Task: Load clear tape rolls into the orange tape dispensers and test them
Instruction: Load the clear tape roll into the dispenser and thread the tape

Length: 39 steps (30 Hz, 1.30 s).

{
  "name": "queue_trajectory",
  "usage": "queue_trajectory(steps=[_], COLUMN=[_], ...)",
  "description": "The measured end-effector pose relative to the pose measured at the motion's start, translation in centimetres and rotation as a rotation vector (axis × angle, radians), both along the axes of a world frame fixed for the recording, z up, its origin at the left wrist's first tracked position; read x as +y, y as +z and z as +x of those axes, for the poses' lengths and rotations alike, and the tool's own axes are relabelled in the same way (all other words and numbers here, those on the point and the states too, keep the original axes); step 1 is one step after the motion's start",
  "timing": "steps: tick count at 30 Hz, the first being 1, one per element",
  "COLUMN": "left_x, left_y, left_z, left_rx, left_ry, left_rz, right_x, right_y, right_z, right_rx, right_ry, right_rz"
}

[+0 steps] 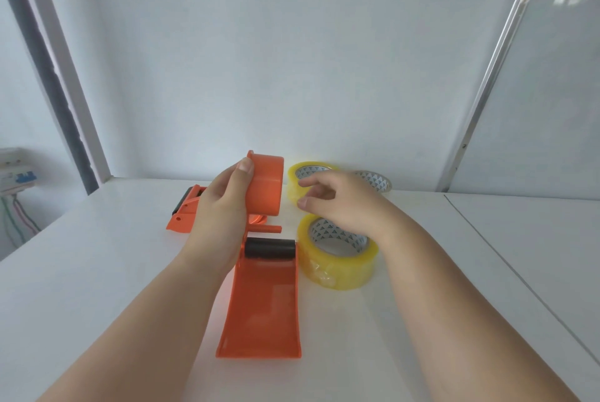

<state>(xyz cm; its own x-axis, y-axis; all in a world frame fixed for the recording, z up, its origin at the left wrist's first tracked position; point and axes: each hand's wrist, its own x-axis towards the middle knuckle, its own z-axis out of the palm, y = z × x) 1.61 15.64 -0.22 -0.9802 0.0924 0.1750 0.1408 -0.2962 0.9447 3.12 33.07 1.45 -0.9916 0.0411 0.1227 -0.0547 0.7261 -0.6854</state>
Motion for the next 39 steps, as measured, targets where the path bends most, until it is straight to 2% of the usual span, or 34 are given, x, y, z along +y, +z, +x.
queue_trajectory(steps=[9,14,23,27,34,39], left_x=[-0.9,-2.1,-5.2,-6.1,-6.5,-6.6], left_y=[-0.1,0.1,1.0,0.8,0.5,0.4], left_z=[0.2,0.3,0.7,0.9,1.5,1.8], left_rx=[0.115,0.124,0.128,0.117,0.114,0.123], left_ry=[-0.001,-0.024,0.036,0.051,0.058,0.054], left_rz=[-0.080,-0.181,-0.307,-0.322,-0.315,-0.317], right_x=[-1.8,-2.2,-1.5,-1.7,-1.3,-1.9], right_y=[-0.6,-0.9,0.1,0.2,0.3,0.2], right_z=[1.5,1.8,3.3,3.0,3.8,3.8], right_rx=[-0.053,-0.046,-0.124,-0.155,-0.253,-0.306], right_ry=[0.052,0.046,-0.021,-0.039,-0.109,-0.097], right_rz=[0.061,0.019,0.110,0.134,0.387,0.372])
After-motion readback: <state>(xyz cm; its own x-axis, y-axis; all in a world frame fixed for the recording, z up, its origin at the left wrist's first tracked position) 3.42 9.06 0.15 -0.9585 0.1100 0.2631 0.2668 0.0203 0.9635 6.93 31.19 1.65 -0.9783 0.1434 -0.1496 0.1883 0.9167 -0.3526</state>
